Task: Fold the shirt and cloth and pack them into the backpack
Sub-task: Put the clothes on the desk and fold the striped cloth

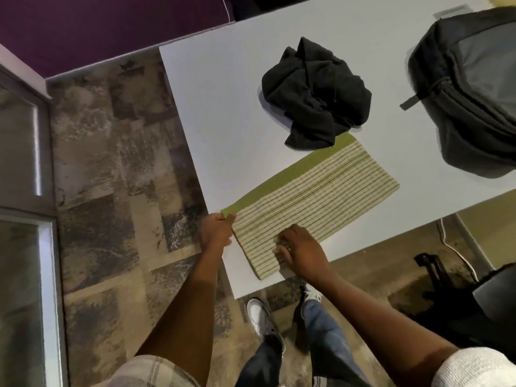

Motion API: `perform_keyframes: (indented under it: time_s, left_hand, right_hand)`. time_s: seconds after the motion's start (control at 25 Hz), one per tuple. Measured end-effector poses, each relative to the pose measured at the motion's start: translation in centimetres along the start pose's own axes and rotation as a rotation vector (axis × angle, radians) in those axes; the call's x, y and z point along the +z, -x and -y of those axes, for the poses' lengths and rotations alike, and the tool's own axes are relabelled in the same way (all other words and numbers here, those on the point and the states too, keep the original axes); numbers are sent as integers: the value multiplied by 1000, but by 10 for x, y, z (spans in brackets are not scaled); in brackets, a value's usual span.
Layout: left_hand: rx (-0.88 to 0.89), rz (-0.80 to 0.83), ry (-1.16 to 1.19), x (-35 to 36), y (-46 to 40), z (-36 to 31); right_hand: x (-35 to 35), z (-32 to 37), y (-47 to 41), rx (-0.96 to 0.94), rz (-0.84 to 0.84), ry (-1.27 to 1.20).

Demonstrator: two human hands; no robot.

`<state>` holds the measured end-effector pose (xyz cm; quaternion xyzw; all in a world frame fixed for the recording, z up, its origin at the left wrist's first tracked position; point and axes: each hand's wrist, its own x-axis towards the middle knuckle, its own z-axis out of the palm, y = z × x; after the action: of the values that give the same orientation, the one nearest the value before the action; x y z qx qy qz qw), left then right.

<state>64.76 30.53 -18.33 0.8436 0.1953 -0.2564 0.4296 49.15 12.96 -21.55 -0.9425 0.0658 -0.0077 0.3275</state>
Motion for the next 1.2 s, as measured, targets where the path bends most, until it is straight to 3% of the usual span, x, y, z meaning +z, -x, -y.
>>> perform_keyframes:
  time_s: [0.28,0.56,0.76,1.04,1.2]
  left_hand:
    - [-3,97,48,-4,-17,8]
    - [71,100,-48,-4,-31,4]
    - [93,109,-18,-18,-34,-7]
    - [196,45,127,-26,-24,-67]
    - [230,70,184,1,-15,-109]
  right_hand:
    - [30,34,22,-25,215,366]
    - [36,43,22,-91,106,428]
    - [29,62,17,-5,71,204]
    - [-13,75,-2,110,-192,-357]
    - [-42,58,-6,217,-251,-536]
